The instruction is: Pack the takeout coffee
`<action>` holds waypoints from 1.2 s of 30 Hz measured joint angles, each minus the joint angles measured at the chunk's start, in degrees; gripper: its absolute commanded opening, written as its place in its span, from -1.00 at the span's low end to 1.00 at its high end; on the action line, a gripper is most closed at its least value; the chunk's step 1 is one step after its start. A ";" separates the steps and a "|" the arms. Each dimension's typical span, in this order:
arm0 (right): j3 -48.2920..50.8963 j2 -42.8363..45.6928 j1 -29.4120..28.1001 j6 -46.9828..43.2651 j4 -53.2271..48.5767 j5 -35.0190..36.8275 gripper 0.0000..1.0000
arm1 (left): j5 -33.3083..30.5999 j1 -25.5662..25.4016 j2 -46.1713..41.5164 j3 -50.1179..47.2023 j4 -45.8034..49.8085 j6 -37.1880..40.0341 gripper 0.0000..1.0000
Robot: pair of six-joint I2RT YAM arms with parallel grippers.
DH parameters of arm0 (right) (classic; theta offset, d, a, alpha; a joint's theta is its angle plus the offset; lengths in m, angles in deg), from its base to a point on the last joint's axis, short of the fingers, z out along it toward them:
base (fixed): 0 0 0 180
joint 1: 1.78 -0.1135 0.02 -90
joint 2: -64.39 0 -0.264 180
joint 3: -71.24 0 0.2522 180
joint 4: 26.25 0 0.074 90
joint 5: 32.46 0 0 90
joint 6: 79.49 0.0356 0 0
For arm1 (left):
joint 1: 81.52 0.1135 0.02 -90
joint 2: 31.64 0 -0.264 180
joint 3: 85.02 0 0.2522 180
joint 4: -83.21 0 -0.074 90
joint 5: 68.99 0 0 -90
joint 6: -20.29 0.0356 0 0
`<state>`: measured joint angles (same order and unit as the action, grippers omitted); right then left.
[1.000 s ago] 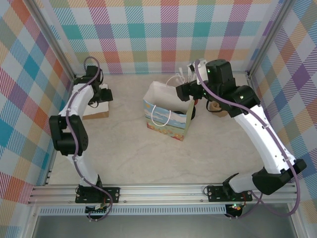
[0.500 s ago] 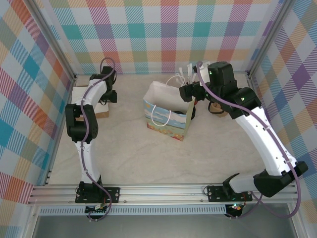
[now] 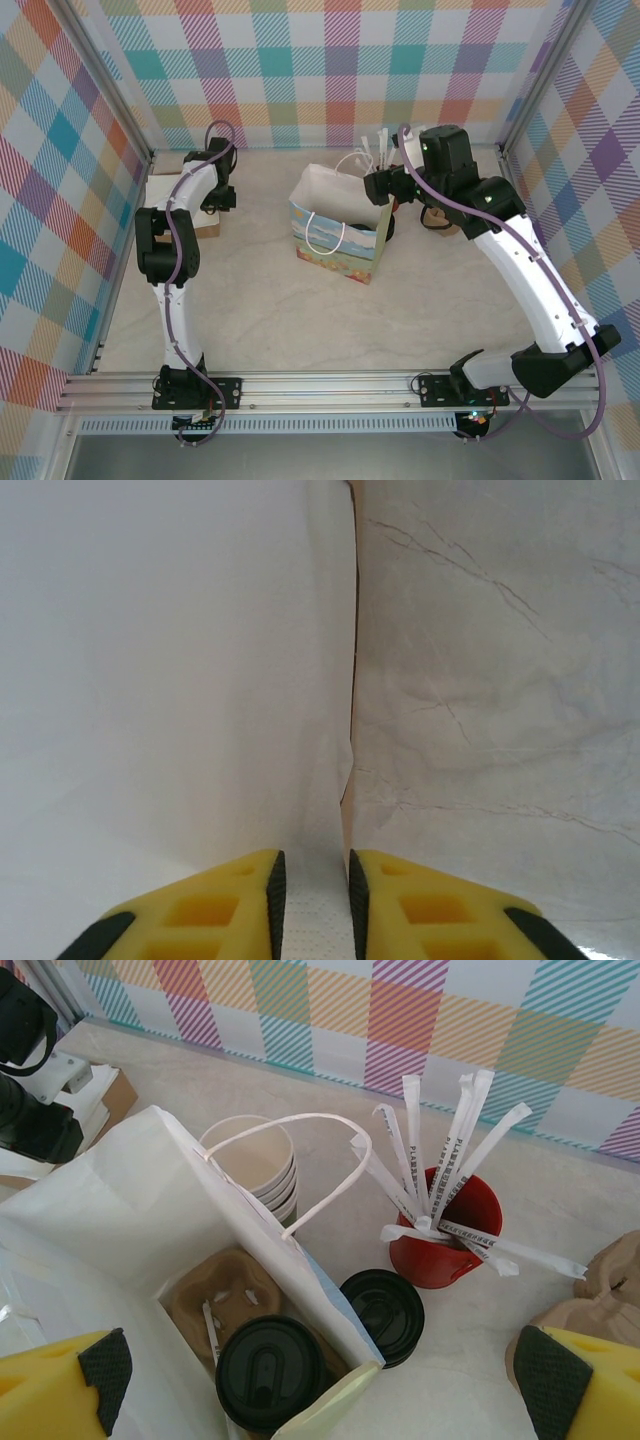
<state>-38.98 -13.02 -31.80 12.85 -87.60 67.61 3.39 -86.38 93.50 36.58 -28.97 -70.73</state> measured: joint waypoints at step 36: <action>0.04 -0.07 0.59 0.17 0.02 -0.24 1.00 | 8.11 3.10 -10.78 0.00 0.90 0.26 -0.97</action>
<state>-38.94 -13.08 -31.21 13.03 -87.58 67.37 11.50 -83.28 82.72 36.58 -28.07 -70.46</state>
